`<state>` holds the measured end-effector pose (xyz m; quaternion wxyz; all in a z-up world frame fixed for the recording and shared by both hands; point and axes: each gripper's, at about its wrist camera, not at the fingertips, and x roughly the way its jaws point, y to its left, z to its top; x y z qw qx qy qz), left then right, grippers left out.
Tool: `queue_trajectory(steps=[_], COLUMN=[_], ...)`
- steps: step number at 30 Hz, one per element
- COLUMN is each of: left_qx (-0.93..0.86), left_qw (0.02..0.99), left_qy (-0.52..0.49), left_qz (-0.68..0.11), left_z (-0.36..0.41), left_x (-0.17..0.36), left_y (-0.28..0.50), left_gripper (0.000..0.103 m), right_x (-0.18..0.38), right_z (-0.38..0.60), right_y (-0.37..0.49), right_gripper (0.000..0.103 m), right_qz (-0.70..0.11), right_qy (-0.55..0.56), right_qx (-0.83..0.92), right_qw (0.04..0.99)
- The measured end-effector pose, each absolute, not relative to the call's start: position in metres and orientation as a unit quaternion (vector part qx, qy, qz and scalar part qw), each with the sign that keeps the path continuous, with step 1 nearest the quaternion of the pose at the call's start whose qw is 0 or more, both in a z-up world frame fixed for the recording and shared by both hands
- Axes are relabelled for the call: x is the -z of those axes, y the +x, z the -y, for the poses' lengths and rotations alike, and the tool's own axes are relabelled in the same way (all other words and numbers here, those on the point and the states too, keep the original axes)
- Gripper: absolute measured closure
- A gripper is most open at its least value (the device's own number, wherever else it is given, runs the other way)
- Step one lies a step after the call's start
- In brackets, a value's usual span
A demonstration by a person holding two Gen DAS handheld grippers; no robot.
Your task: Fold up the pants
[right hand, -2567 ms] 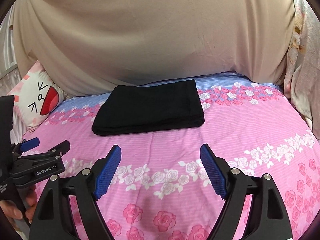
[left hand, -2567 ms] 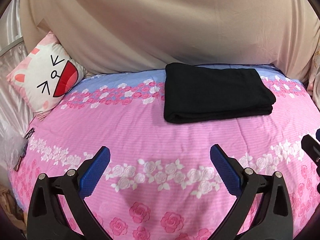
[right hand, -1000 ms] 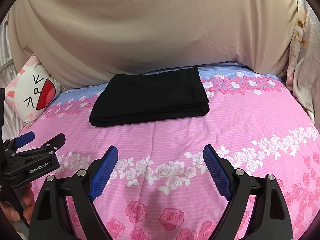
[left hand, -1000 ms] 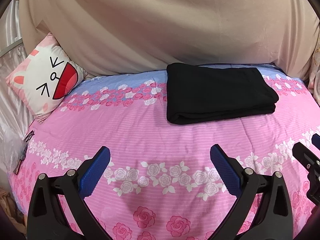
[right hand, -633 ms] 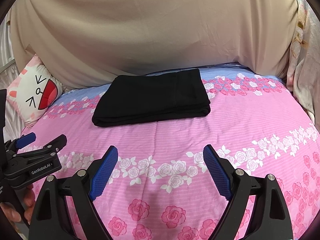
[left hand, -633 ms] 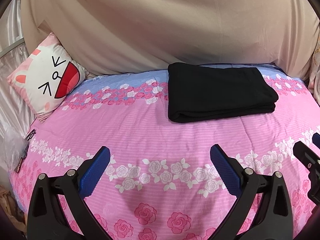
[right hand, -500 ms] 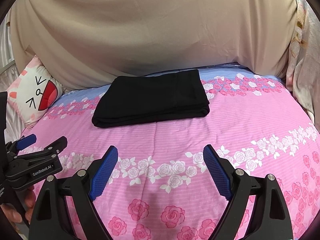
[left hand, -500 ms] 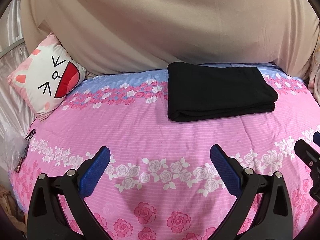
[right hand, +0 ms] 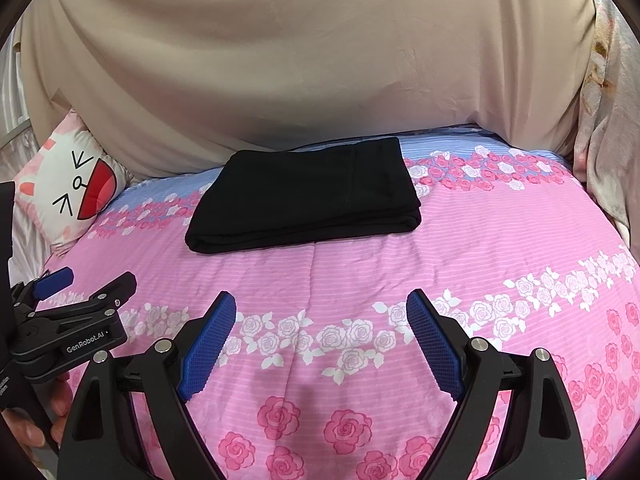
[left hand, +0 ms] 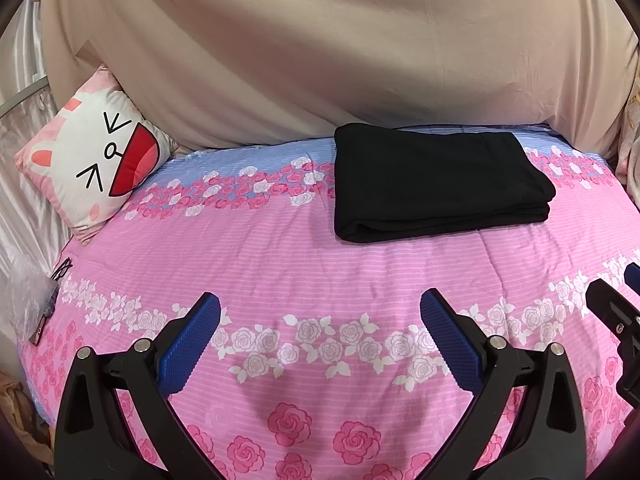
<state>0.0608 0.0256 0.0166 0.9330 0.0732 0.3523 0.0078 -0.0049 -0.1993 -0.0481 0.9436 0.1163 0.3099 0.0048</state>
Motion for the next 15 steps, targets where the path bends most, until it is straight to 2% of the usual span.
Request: queue_trajectory(steps=[15], left_qx=[-0.004], left_qw=[0.931], left_qy=[0.069], left_qz=[-0.357], left_z=[-0.0260], left_x=[-0.0178], left_y=[0.0609], left_gripper=[0.005], right_x=[0.0485], right_z=[0.1993], right_y=[-0.0053], right_gripper=[0.018], right_qz=[-0.309], right_qy=[0.117], right_qx=[-0.005], right_qw=[0.944])
